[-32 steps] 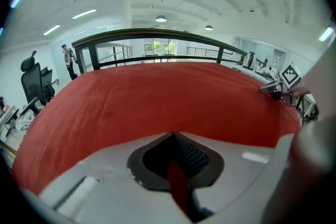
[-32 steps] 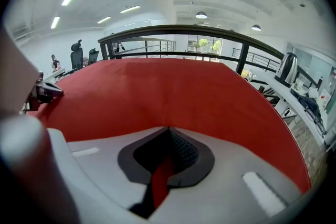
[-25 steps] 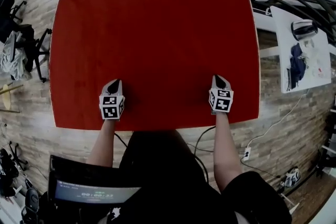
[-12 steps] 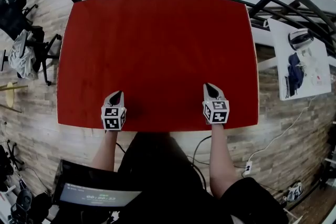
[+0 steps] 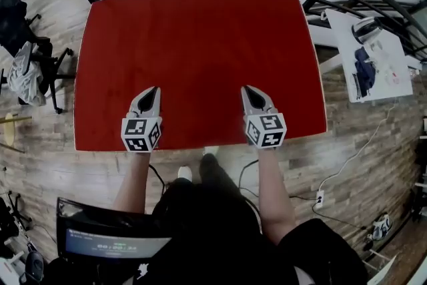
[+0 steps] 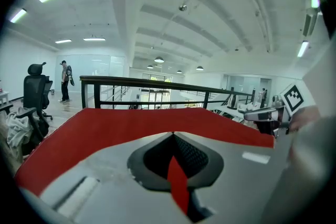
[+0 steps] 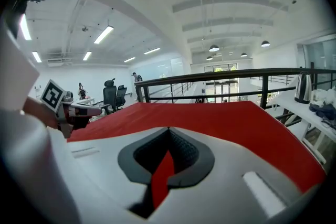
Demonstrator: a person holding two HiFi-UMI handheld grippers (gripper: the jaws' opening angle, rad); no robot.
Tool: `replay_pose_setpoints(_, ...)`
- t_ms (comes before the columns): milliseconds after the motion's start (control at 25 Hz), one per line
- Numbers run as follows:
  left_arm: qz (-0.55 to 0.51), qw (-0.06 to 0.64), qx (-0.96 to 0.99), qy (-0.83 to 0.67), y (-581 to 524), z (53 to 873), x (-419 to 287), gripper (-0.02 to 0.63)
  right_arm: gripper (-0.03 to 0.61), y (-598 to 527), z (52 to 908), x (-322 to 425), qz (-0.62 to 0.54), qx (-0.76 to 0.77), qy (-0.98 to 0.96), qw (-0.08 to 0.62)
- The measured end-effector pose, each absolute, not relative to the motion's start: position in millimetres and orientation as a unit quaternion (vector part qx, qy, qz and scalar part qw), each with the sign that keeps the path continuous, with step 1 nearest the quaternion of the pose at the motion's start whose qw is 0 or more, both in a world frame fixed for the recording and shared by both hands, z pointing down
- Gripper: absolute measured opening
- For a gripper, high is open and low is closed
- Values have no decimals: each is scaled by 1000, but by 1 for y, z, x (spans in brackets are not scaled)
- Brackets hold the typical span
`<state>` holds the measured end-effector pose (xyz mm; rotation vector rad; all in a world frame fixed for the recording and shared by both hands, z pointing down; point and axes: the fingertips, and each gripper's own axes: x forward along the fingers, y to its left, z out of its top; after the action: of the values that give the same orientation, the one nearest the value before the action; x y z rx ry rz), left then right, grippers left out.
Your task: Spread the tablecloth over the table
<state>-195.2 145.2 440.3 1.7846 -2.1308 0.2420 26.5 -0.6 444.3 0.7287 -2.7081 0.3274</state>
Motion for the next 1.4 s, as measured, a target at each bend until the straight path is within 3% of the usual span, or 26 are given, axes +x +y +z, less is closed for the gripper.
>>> replay_pose_setpoints(440,23,75,681,-728,220,329,-174,5,9,91,326,74,76,326,-940,66)
replay_pose_setpoints(1120,23,40,668,-743,276,282,-71,6,9,168,281,155,66,250,-965,46)
replay_pose_setpoints(1400,19,43,643,-765,277,281,-72,5,9,144,271,175,62,259,-963,33)
